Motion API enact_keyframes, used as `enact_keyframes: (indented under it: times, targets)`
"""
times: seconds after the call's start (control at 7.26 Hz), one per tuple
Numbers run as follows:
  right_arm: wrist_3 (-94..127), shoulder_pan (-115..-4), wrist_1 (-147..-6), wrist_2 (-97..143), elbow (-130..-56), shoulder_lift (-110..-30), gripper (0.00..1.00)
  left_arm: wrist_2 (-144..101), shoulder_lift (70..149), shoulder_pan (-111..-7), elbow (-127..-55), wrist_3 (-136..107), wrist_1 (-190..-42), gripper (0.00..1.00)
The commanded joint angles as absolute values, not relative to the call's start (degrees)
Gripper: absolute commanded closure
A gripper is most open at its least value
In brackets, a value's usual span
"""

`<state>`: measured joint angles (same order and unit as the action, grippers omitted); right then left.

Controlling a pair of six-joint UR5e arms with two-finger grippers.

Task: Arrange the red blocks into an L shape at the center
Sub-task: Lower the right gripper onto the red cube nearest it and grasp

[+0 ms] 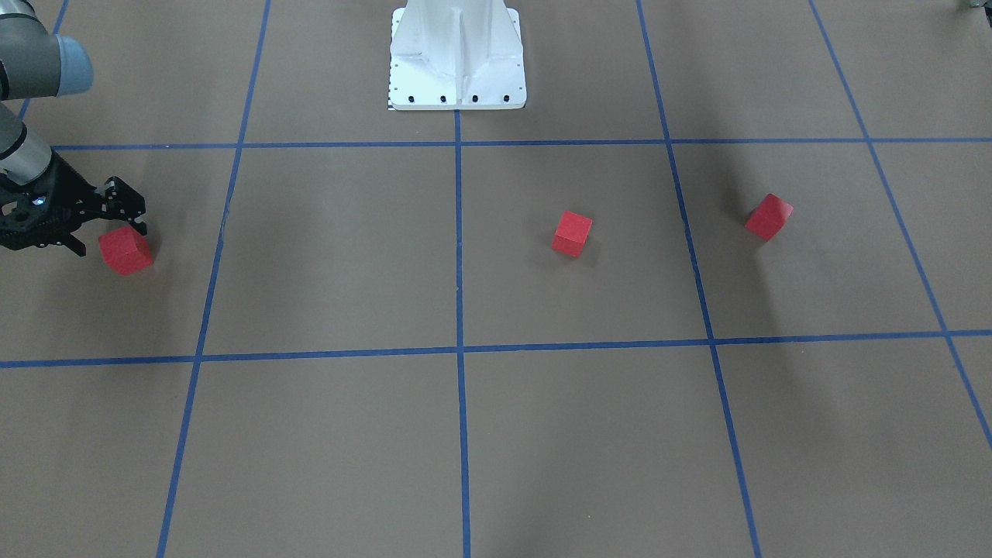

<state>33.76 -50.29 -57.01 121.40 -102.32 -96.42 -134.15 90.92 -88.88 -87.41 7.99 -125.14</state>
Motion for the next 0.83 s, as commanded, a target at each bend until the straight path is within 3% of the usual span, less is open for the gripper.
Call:
enact_keyframes:
  times: [0.0, 0.14, 0.69]
  targets:
    - [33.8, -49.3, -57.0, 120.8, -101.2, -96.5, 0.04, -134.2, 90.8, -88.9, -87.4, 8.0, -125.2, 0.0]
    - [33.8, -49.4, -57.0, 120.8, -101.1, -96.5, 0.16, -134.2, 90.8, -88.9, -87.4, 8.1, -125.2, 0.0]
    - [33.2, -49.3, -57.0, 120.8, -100.6, -96.2, 0.18, -134.2, 90.4, -88.9, -87.4, 8.2, -125.2, 0.0]
